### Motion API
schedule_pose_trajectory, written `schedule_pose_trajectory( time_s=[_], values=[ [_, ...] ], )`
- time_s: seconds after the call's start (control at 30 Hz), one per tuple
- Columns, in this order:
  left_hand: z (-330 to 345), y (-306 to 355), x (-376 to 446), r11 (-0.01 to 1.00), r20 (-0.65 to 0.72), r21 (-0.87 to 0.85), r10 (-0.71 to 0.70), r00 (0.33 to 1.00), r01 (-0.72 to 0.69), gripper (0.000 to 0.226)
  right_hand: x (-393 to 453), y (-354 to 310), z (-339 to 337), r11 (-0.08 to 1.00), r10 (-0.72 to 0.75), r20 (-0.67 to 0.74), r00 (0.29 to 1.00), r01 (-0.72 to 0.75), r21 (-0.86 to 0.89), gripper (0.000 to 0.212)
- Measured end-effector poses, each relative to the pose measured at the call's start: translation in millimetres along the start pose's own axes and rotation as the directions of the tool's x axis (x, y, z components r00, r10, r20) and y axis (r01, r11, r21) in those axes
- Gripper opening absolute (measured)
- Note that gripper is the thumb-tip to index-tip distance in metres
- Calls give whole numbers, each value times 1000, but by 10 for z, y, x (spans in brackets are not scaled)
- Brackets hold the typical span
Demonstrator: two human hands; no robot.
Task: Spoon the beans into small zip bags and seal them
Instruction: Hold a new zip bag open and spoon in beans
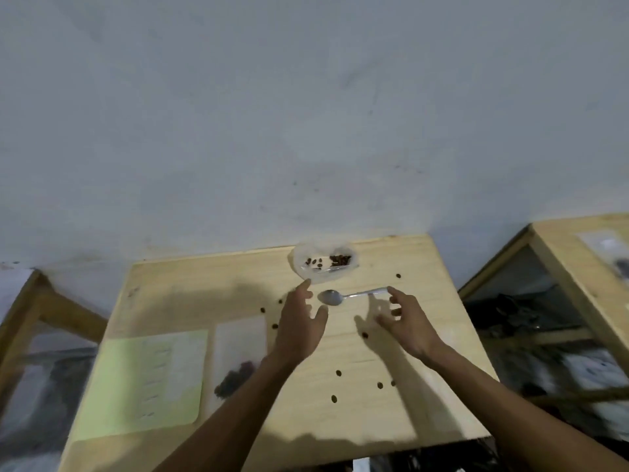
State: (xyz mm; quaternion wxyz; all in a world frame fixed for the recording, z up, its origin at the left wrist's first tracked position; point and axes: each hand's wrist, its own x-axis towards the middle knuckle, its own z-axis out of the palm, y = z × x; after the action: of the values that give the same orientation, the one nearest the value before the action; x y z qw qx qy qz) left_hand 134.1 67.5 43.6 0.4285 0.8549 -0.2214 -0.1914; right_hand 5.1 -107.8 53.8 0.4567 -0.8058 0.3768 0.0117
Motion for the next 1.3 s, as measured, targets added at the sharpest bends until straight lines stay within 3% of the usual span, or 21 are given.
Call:
schedule_pose_trajectory(
  time_s=[0.07,0.13,0.33,0.53,0.6,0.7,0.8,0.87,0.97,1.13,1.3],
  values=[
    [305,179,58,992,115,-99,-62,991,73,55,2,219,-240,998,61,-60,996,-61,9,70],
    [600,337,75,982,255,-93,-138,957,166,51,-19,456,-439,992,122,-99,988,-124,-9,73],
    [1288,556,-64,930,591,-25,-283,755,367,64,-178,1079,-680,950,271,-123,955,-286,-127,75],
    [1608,612,-166,879,609,-33,-360,706,476,67,-284,1297,-517,903,342,-126,931,-362,-230,57],
    [1639,641,-196,855,610,-70,-371,700,514,64,-270,1372,-436,913,375,-133,918,-390,-119,61],
    [1652,625,-200,830,592,-105,-391,705,548,61,-256,1518,-353,932,362,-199,911,-357,65,47],
    [1619,598,-196,743,597,-199,-426,680,640,56,-292,1438,-376,895,408,-231,883,-337,294,40],
    [1576,612,-200,731,579,-261,-405,708,631,36,-280,1340,-430,867,408,-206,889,-307,392,22],
    [1481,678,-170,799,479,-331,-316,819,502,11,-247,1089,-556,861,315,-190,930,-197,469,9],
    [1051,887,22,884,278,-392,-152,948,257,9,-178,544,-753,856,119,-161,980,-19,517,7],
    [504,1005,274,938,92,-345,12,996,20,5,-109,-11,-759,875,-116,-109,987,153,459,10]
  ],
)
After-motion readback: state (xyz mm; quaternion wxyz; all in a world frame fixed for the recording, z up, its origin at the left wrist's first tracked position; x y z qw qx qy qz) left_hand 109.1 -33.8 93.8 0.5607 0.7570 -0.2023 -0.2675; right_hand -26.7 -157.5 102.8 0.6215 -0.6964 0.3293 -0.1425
